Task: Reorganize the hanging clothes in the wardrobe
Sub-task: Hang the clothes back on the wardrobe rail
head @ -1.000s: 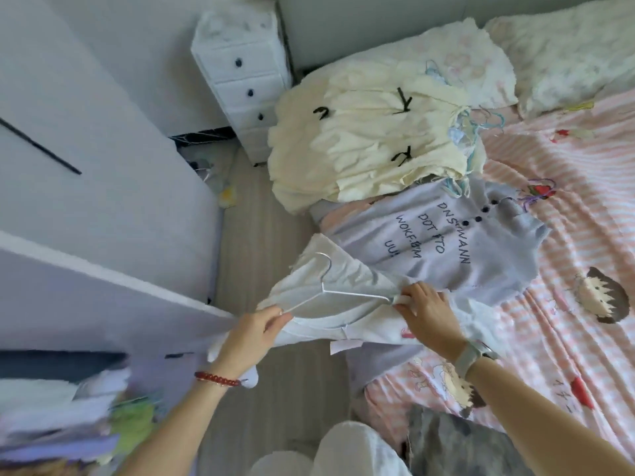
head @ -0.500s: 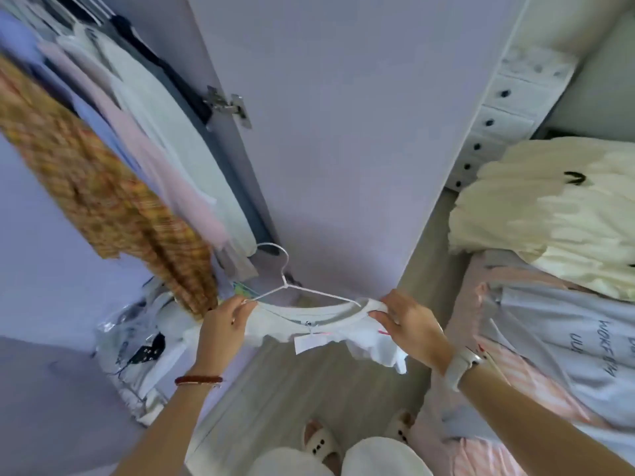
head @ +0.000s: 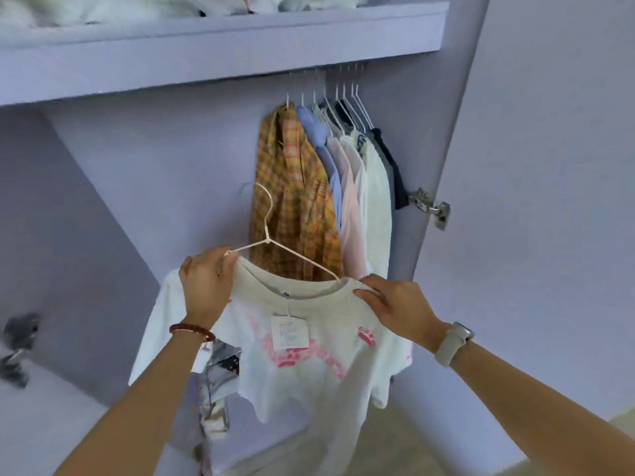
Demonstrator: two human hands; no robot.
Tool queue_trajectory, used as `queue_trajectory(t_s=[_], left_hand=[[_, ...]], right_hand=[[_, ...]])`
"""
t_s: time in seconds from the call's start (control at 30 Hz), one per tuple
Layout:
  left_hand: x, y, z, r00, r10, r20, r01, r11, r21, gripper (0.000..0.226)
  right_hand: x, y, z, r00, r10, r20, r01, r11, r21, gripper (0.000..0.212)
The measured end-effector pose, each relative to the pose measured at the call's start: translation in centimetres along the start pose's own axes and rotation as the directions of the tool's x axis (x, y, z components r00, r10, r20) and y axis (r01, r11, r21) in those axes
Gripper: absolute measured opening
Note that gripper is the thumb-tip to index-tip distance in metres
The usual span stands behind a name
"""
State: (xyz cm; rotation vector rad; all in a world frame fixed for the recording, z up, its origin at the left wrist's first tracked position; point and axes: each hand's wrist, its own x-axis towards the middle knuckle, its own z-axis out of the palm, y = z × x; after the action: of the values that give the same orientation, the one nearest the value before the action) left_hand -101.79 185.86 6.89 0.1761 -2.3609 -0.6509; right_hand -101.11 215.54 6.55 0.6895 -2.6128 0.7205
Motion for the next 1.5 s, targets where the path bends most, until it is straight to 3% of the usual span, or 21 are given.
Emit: queue_trajectory(t_s=[0.13,0.23,0.37,0.47,0.57,0.73,0.87,1.07,1.2,1.33,1.5], left_hand=[[4.0,0.0,-2.4,0.990,-0.108,-0.085,0.114,0.991,0.064,0.040],[6.1,1.1,-3.5,0.979,-0.092,-0.182,0.095,0.995,0.007,0.039],[9.2,3.8,-4.5,0.950,0.125,-0.288,-0.095,0.989,0.115,0.042],[11.9,6.1,-4.9,0.864,0.341,-0.370,-0.230,0.922,0.312,0.039],[14.7,7.7,-4.9,0.802,0.464,-0.376,-0.256,0.836,0.485,0.049],[17.6,7.6,-3.7,0.845,0.413,-0.340,-0.170,0.810,0.561,0.065],[18.2,6.5,-3.0,0.821,0.441,-0.363,-0.143,0.774,0.616,0.069],[18.5,6.0,-2.7,0.805,0.472,-0.360,-0.145,0.744,0.652,0.069],[18.2,6.3,-3.0,0.833,0.441,-0.335,-0.146,0.758,0.636,0.073],[16.4,7.2,-2.9,0.867,0.372,-0.333,-0.160,0.839,0.520,0.070],[8.6,7.5,1.3,0.952,0.279,-0.124,-0.223,0.913,0.341,0.059]], right_hand=[[5.7,-2.7,0.4,0.972,-0.074,-0.224,0.081,0.996,0.024,0.016],[9.4,-3.4,1.8,0.981,0.071,-0.178,-0.041,0.985,0.165,0.023],[15.2,-3.9,2.6,0.968,0.167,-0.188,-0.117,0.961,0.252,0.034],[19.6,-4.4,2.7,0.952,0.182,-0.246,-0.114,0.957,0.269,0.034],[23.3,-4.5,3.2,0.919,0.238,-0.313,-0.147,0.947,0.287,0.036],[27.3,-3.7,5.1,0.876,0.398,-0.271,-0.320,0.902,0.290,0.034],[28.6,-2.9,6.8,0.928,0.359,-0.093,-0.331,0.915,0.233,0.036],[27.6,-2.5,8.0,0.945,0.311,0.098,-0.326,0.918,0.226,0.039],[24.9,-2.3,6.6,0.984,0.174,0.025,-0.175,0.957,0.232,0.053],[20.6,-2.0,4.2,0.991,0.073,-0.110,-0.046,0.971,0.233,0.051],[13.0,0.4,2.1,0.985,0.114,-0.133,-0.116,0.993,-0.007,0.046]])
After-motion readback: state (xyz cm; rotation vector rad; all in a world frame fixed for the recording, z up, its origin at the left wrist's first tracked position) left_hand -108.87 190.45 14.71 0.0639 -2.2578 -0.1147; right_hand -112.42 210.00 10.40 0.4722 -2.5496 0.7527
